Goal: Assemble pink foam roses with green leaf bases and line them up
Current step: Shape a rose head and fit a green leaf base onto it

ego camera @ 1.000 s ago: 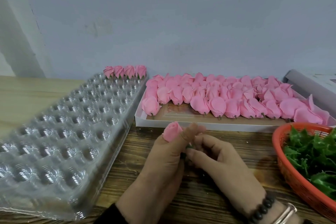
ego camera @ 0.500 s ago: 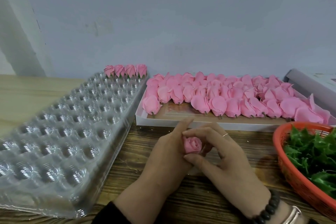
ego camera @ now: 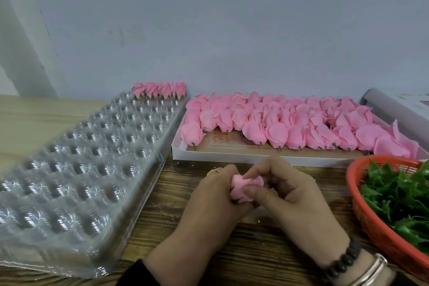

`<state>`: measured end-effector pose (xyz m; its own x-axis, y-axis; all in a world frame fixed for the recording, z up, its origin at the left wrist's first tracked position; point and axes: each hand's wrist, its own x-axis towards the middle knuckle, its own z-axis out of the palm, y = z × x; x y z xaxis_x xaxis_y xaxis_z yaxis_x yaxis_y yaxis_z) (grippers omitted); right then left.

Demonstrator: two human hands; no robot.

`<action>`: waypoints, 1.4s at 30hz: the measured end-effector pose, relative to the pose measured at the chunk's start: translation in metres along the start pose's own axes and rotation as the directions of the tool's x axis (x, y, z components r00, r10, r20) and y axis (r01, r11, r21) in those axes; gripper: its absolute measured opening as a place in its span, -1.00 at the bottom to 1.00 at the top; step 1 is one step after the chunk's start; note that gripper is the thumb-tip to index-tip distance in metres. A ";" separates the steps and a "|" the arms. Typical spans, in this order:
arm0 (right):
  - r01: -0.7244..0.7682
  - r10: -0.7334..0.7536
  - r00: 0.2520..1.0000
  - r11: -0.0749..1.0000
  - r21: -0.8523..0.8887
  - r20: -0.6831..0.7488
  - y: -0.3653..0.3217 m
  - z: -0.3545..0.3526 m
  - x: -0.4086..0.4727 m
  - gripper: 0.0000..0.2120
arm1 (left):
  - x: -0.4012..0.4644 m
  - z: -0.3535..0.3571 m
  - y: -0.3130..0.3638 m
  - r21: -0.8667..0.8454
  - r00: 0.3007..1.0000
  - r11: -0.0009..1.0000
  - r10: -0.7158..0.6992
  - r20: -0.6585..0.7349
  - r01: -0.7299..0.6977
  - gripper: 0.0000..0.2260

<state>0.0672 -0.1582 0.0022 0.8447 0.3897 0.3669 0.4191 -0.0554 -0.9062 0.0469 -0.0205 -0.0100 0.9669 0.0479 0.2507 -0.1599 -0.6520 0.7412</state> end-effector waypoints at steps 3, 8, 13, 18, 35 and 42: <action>0.124 -0.116 0.992 0.974 -0.191 0.052 -0.003 0.001 0.000 -0.93 | 0.000 0.002 0.002 -0.004 1.000 1.000 0.014 0.022 -0.014 -0.76; 0.231 -0.212 0.973 0.928 -0.293 0.096 -0.004 0.002 0.001 -0.96 | 0.001 0.003 0.006 -0.225 0.998 0.974 0.002 0.066 0.013 -0.72; 0.223 -0.219 0.975 0.938 -0.265 0.045 -0.008 0.002 -0.001 -0.92 | 0.000 0.001 0.008 -0.403 0.992 0.915 0.039 0.117 0.012 -0.73; 0.188 -0.195 0.963 0.981 -0.055 -0.184 -0.015 0.007 -0.001 -0.81 | -0.001 0.010 0.014 -0.490 0.989 0.870 0.112 0.100 -0.049 -0.82; -0.043 0.070 0.994 0.956 -0.290 0.082 -0.007 0.005 0.003 -0.52 | -0.002 0.021 0.020 -0.614 0.978 0.763 0.195 -0.078 -0.201 -0.82; -0.052 0.095 0.979 0.972 -0.230 0.180 -0.006 -0.003 0.004 -0.34 | 0.000 0.018 0.016 -0.650 0.976 0.730 0.198 -0.094 -0.211 -0.81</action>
<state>0.0687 -0.1590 0.0092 0.8071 0.5414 0.2355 0.4399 -0.2856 -0.8514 0.0476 -0.0448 -0.0093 0.8928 -0.0112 0.4503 -0.4503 0.0055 0.8929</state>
